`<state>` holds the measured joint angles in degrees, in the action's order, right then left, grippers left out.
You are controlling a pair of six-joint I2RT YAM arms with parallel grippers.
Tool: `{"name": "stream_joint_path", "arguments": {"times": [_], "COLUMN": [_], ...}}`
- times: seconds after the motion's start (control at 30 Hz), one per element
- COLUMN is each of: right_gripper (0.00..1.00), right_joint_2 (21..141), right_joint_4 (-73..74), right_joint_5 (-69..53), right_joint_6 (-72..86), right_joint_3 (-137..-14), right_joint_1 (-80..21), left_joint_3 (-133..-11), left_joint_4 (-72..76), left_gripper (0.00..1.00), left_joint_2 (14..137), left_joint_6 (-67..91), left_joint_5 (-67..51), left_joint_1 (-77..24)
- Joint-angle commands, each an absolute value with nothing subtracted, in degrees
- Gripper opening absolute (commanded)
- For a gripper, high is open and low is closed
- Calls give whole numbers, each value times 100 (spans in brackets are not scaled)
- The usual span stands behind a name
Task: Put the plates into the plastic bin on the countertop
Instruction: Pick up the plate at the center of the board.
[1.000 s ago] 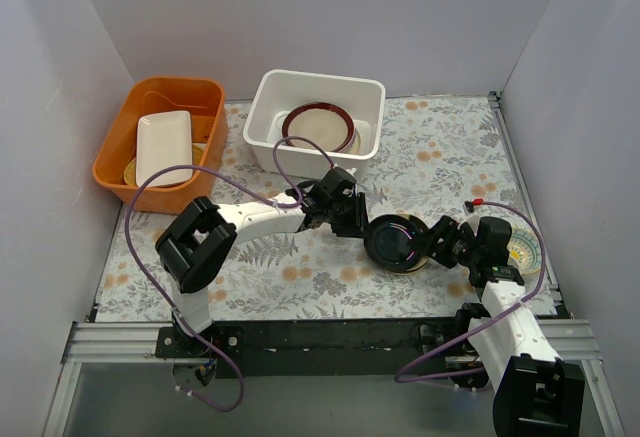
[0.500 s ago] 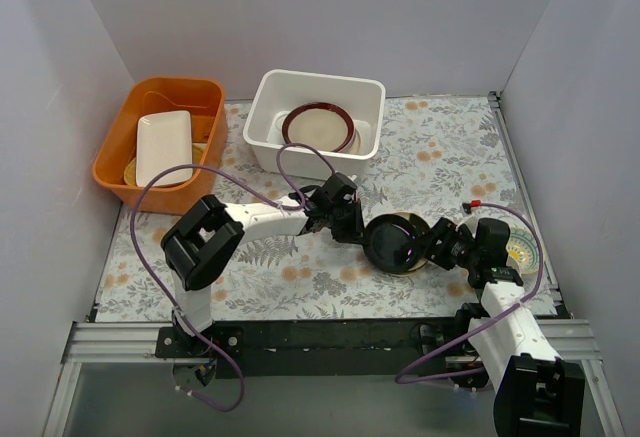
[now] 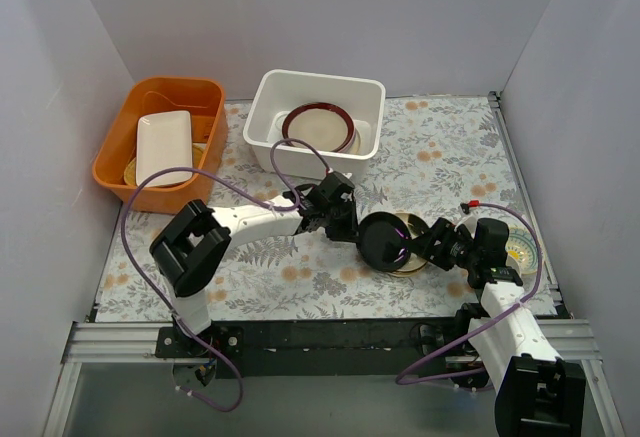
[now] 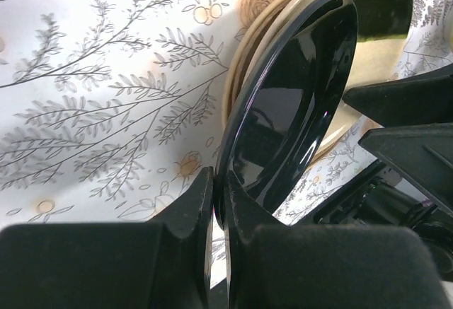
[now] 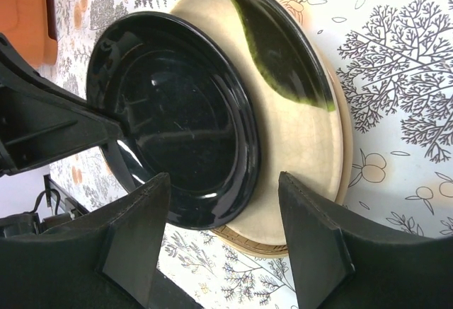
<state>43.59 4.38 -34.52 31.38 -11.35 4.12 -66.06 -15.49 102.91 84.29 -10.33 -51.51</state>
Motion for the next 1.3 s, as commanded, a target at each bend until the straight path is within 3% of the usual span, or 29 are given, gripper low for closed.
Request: {"name": "stream_joint_path", "arguments": {"times": [0.0, 0.57, 1.27], "right_gripper": [71, 72, 74], "right_joint_2": [4342, 4298, 3920], "right_joint_4": [334, 343, 387], "right_joint_5": [-3507, -3638, -3779], "right_joint_6": [3129, 3164, 3305], "right_joint_3": [-1178, -1310, -1503], "right_joint_1": [396, 396, 396], "left_joint_3": [-6767, -6574, -8269], "left_joint_4": [-1924, -2223, -3296], "left_gripper": [0, 0, 0], "left_joint_2": [9739, 8499, 8490], "left_joint_6": [8262, 8156, 7497], "left_joint_5": [-677, -852, -1380], "left_joint_1": [-5159, -4316, -2989]}}
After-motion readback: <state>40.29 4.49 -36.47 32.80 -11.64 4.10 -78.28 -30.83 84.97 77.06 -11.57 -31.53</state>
